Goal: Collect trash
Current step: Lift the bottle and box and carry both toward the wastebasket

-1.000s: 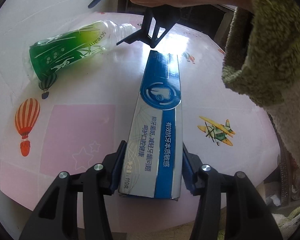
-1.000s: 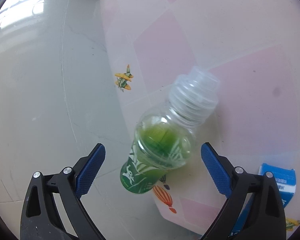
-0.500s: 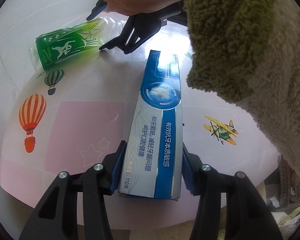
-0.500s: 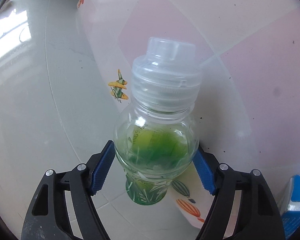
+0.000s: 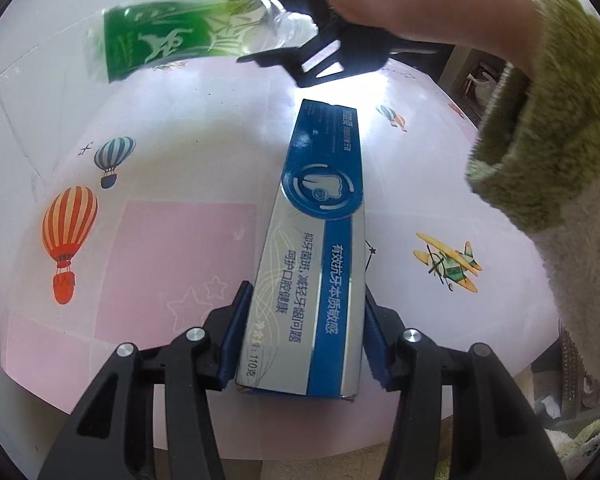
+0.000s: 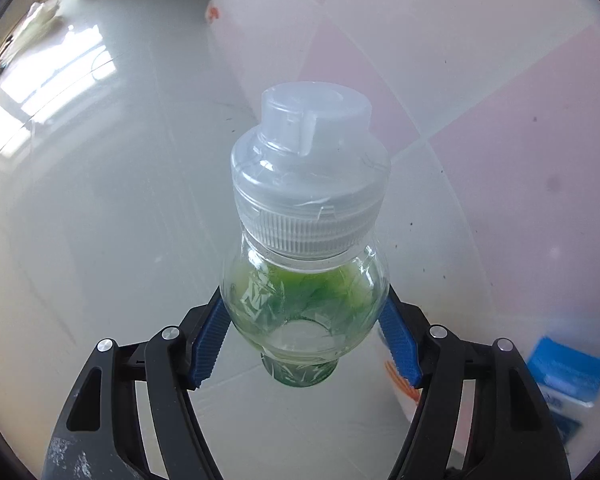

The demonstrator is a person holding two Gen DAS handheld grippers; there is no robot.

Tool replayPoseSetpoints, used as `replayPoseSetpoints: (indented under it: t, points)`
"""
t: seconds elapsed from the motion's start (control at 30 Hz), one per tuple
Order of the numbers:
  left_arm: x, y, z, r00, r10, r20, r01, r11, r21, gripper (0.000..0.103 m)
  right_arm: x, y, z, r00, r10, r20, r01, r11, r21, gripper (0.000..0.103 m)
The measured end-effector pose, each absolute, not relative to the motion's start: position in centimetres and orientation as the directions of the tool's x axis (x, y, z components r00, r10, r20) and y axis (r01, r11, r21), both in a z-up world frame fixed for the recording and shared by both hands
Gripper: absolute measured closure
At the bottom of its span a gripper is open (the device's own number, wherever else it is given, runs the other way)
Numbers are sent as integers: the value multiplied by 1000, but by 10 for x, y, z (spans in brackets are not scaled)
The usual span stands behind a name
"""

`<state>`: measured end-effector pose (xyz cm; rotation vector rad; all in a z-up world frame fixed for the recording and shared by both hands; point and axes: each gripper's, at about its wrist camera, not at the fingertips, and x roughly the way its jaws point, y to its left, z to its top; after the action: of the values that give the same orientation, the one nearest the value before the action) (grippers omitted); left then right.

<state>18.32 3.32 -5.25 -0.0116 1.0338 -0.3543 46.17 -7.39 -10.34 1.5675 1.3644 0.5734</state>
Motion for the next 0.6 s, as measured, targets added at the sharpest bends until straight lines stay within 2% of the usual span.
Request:
replayPoseSetpoints:
  t: [0.13,0.33,0.47,0.6]
  points:
    - [188,32,-52,462,-286,-839,282,945,-166,53,427,-120,-77,275,948,-162,363,53,930,37]
    - [189,32,-53,459,-277,-844,286,946,-154,53,340,-206,-59,264,954,-142,197,90,976,37]
    - [189,35,-56,456,-274,-847,285,946,-152,53,282,-256,-76,227,931,-285,202,241,949,36]
    - [191,39,-57,445,-286,-849,269,946,-178,52,239,-290,-111,228,877,-423,304,348,887,36]
